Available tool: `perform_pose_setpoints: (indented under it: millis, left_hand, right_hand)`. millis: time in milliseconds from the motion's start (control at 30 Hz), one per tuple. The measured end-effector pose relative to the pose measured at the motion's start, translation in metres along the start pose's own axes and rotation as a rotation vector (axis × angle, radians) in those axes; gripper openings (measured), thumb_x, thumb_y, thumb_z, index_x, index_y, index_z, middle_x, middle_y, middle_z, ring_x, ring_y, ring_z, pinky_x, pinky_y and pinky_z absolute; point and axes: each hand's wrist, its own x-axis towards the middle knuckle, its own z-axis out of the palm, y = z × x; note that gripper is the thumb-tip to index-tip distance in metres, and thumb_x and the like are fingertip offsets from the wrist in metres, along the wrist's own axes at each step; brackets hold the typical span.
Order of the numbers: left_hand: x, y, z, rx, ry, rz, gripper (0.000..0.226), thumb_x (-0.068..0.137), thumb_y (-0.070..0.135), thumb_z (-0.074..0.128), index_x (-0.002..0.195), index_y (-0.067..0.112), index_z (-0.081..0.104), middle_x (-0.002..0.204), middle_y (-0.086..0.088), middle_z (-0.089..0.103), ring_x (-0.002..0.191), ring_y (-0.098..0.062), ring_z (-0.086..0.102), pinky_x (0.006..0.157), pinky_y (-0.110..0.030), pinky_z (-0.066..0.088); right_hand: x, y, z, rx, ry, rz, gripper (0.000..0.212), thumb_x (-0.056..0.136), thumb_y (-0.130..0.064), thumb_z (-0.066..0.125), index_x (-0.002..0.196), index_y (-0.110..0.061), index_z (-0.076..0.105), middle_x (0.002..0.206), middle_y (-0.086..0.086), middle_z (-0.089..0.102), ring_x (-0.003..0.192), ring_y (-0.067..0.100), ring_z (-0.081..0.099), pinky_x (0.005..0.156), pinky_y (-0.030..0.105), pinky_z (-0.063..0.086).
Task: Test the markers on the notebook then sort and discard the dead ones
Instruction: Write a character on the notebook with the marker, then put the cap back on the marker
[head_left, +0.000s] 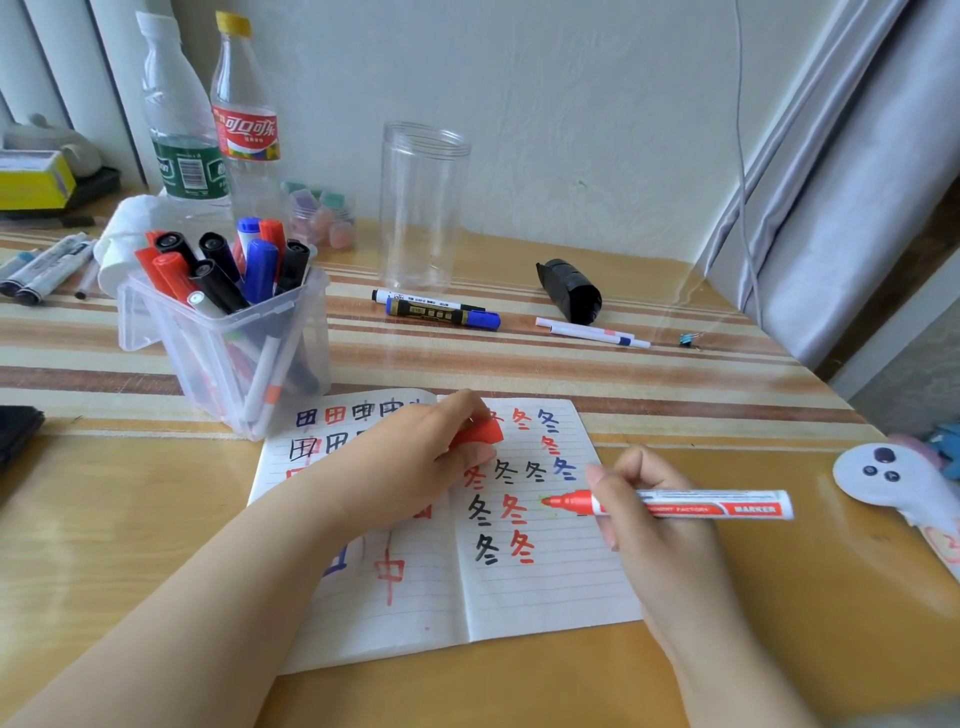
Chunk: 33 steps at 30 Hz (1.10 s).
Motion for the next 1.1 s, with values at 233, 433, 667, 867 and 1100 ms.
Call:
perform_pose_setpoints:
  millis: [233, 433, 667, 867, 1100]
  left_hand:
    - [-0.002, 0.008, -0.007, -0.139, 0.023, 0.061, 0.021, 0.092, 0.031, 0.050, 0.113, 0.033, 0.052, 0.109, 0.013, 0.061, 0.099, -0.005, 0.057, 0.087, -0.028, 0.048]
    - [-0.002, 0.006, -0.006, -0.168, 0.041, 0.048, 0.022, 0.092, 0.033, 0.049, 0.113, 0.034, 0.052, 0.112, 0.015, 0.059, 0.100, -0.002, 0.054, 0.089, -0.024, 0.046]
    - [-0.002, 0.009, -0.006, -0.177, 0.028, 0.078, 0.020, 0.092, 0.031, 0.049, 0.111, 0.035, 0.053, 0.103, 0.017, 0.060, 0.093, 0.001, 0.056, 0.085, -0.023, 0.047]
    - [-0.003, 0.014, -0.005, -0.209, 0.006, 0.170, 0.017, 0.090, 0.028, 0.054, 0.107, 0.029, 0.057, 0.082, 0.011, 0.065, 0.076, -0.004, 0.059, 0.069, -0.019, 0.047]
    - [-0.004, 0.018, -0.007, -0.350, 0.052, 0.145, 0.010, 0.088, 0.025, 0.058, 0.087, 0.036, 0.057, 0.066, 0.012, 0.062, 0.059, 0.000, 0.056, 0.059, -0.013, 0.044]
  right_hand:
    - [0.022, -0.024, 0.001, 0.062, -0.011, -0.033, 0.023, 0.068, -0.024, 0.058, 0.052, -0.021, 0.042, 0.043, -0.013, 0.032, 0.045, 0.009, 0.025, 0.047, 0.020, 0.023]
    - [0.040, -0.026, 0.016, 0.127, -0.006, -0.038, 0.024, 0.069, -0.020, 0.058, 0.052, -0.020, 0.040, 0.043, -0.012, 0.033, 0.045, 0.009, 0.026, 0.047, 0.020, 0.026]
    - [0.038, -0.011, 0.023, 0.126, -0.027, -0.001, 0.025, 0.067, -0.028, 0.063, 0.053, -0.020, 0.043, 0.044, -0.009, 0.034, 0.044, 0.008, 0.027, 0.049, 0.025, 0.026]
    - [0.036, -0.008, 0.027, 0.215, -0.154, 0.031, 0.024, 0.066, -0.033, 0.074, 0.056, -0.022, 0.055, 0.047, -0.008, 0.049, 0.047, 0.005, 0.043, 0.051, 0.015, 0.037]
    - [0.035, -0.014, 0.032, 0.383, -0.127, 0.106, 0.025, 0.073, -0.034, 0.064, 0.052, -0.022, 0.059, 0.044, -0.004, 0.047, 0.043, 0.006, 0.041, 0.043, 0.014, 0.033]
